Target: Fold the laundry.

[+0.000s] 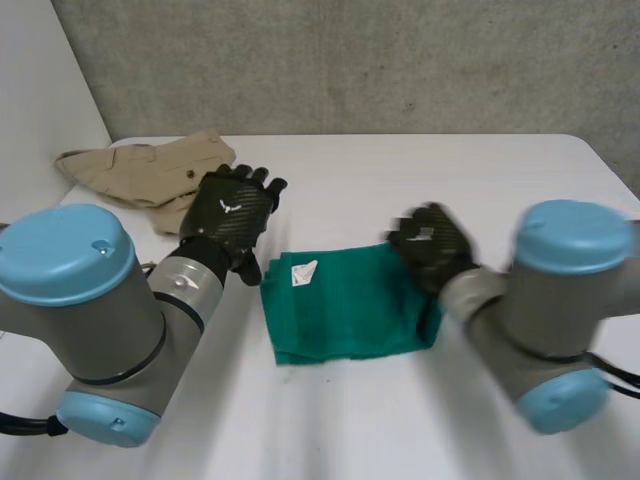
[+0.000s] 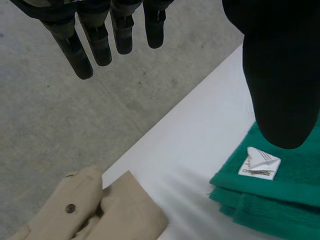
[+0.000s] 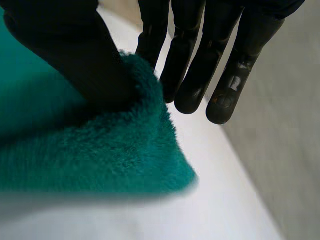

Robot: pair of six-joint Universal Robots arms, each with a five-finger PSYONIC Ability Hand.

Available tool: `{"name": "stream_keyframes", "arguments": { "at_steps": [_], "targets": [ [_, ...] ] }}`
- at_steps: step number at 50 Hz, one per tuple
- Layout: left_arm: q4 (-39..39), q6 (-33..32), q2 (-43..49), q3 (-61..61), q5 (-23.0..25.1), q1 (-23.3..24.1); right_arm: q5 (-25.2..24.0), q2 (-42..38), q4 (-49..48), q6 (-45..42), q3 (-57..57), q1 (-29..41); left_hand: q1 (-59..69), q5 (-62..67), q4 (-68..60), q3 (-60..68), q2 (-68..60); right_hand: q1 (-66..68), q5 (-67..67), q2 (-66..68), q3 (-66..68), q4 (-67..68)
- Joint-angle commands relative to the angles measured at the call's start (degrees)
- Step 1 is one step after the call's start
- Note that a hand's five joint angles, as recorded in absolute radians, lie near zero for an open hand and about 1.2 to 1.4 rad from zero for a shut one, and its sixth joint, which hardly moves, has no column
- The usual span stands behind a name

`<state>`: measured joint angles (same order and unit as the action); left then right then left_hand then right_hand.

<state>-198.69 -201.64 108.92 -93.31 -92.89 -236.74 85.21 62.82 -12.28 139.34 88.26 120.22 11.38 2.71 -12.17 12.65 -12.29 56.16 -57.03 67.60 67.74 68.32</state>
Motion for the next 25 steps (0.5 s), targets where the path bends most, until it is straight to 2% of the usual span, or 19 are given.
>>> {"name": "stream_keyframes", "arguments": {
  "at_steps": [1, 3, 6, 7, 8, 10, 11, 14, 15, 19, 22, 25],
  "targets": [
    [0.0, 0.4, -1.0, 0.2, -3.0, -1.4, -5.6, -5.3, -1.3, -7.8, -5.3, 17.5, -0.2, -1.5, 0.9, -1.4, 1.1, 23.8, -13.0, 12.4, 12.3, 11.7],
    [-0.1, 0.5, -1.1, 0.2, -4.2, -1.9, -8.6, -7.3, -1.3, -7.9, -4.9, 19.3, -0.3, -1.7, 1.1, -1.6, 1.2, 23.8, -13.0, 12.4, 12.3, 11.7],
    [-0.1, 1.2, -1.1, 0.6, -5.8, -2.2, -9.1, -9.1, -1.3, -7.5, -5.6, 19.6, -0.5, -1.8, 1.3, -1.8, 1.4, 23.8, -13.0, 12.4, 12.3, 11.7],
    [-0.1, 1.5, -1.1, 0.7, -5.9, -2.2, -8.1, -9.3, -0.9, -6.4, -5.8, 19.3, -0.3, -1.7, 1.1, -1.6, 1.2, -1.9, 12.8, -13.4, -13.5, -14.1],
    [0.0, 1.9, -1.1, 0.8, -5.9, -2.2, -7.4, -9.0, -0.9, -5.4, -5.5, 19.3, -0.3, -1.7, 1.1, -1.6, 1.2, -16.3, 27.2, -27.8, -27.9, -28.5],
    [-0.1, 3.2, -1.0, 0.9, -5.8, -2.2, -6.0, -8.4, -1.0, -1.8, -5.3, 19.0, -0.2, -1.5, 0.9, -1.4, 1.1, -33.9, 44.8, -45.3, -45.5, -46.1],
    [-0.1, 3.6, -0.9, 1.0, -5.8, -2.2, -5.1, -7.2, -1.0, 3.5, -5.3, 18.4, -0.2, -1.5, 0.9, -1.4, 1.1, -44.1, 55.0, -55.6, -55.7, -56.3],
    [0.0, 5.7, -0.6, 2.1, -5.7, -1.8, -4.5, -4.6, -0.6, 14.1, -5.3, 14.3, 0.0, -1.3, 0.8, -1.3, 0.9, -46.2, 57.0, -57.6, -57.7, -58.3],
    [0.1, 6.3, -0.5, 2.4, -5.7, -1.7, -4.6, -2.4, -0.5, 21.6, -5.3, 10.6, 0.0, -1.3, 0.8, -1.3, 0.9, -46.2, 57.0, -57.6, -57.7, -58.3],
    [0.5, 9.5, 0.3, 3.8, -5.5, -1.1, -5.5, 1.6, 1.5, 36.1, -5.8, 3.4, 0.4, -1.0, 0.4, -0.9, 0.6, -46.2, 57.0, -57.6, -57.7, -58.3],
    [0.9, 12.2, 2.1, 5.1, -3.6, 0.8, -6.9, 1.2, 6.1, 40.4, -6.9, 1.6, 0.9, -0.5, -0.1, -0.4, 0.1, -46.2, 57.0, -57.6, -57.7, -58.3],
    [3.0, 13.9, 4.1, 5.7, -1.7, 2.5, -7.3, -0.8, 9.5, 40.2, -9.1, 1.4, 1.4, 0.0, -0.6, 0.1, -0.4, -46.2, 57.0, -57.6, -57.7, -58.3]
  ]
}}
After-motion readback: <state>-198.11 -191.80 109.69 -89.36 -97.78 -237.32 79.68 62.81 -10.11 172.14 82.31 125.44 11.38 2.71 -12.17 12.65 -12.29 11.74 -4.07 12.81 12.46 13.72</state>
